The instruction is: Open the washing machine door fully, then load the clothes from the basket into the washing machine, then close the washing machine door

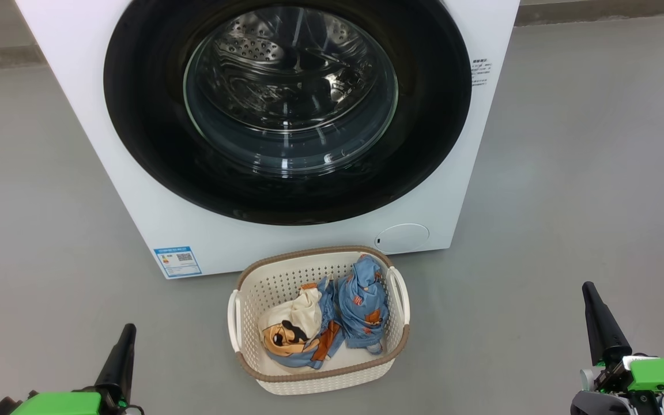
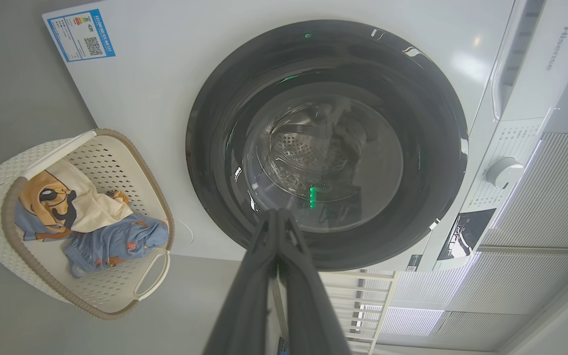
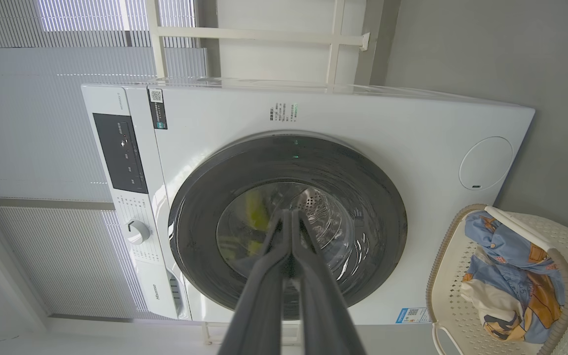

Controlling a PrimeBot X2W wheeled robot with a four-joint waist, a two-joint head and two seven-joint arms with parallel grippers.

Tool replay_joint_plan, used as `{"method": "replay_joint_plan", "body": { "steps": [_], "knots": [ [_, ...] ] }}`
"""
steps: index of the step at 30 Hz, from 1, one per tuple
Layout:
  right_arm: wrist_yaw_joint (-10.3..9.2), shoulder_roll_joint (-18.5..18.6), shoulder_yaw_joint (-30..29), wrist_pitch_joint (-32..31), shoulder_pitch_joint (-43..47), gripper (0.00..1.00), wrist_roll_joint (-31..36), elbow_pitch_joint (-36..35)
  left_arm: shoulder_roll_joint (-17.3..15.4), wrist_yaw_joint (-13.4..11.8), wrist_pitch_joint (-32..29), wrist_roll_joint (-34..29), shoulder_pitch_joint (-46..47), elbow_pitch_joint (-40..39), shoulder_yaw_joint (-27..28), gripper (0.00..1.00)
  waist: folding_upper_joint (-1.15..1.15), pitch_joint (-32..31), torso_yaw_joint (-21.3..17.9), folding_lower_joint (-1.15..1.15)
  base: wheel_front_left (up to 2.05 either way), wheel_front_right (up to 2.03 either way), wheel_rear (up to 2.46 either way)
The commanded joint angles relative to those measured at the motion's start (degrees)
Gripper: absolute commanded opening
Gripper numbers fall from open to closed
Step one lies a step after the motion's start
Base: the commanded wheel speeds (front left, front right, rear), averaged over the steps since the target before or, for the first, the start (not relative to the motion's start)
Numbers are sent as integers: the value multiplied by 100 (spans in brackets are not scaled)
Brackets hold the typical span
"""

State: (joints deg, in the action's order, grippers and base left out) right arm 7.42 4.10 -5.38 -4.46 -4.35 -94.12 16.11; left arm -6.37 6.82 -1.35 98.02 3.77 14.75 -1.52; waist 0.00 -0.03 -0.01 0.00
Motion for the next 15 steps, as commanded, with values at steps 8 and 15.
{"method": "replay_joint_plan", "body": {
  "steps": [8, 15],
  "knots": [
    [7, 50, 112, -22, -230, 0, 0, -171, -93, 3, -36, -77, 241, -154, 217, 0, 0, 0, 0, 0, 0, 0, 0],
    [7, 49, 111, -23, -230, 0, 1, -171, -86, 2, -44, -85, 241, -154, 226, 0, 0, 0, 0, 0, 0, 0, 0]
  ]
}}
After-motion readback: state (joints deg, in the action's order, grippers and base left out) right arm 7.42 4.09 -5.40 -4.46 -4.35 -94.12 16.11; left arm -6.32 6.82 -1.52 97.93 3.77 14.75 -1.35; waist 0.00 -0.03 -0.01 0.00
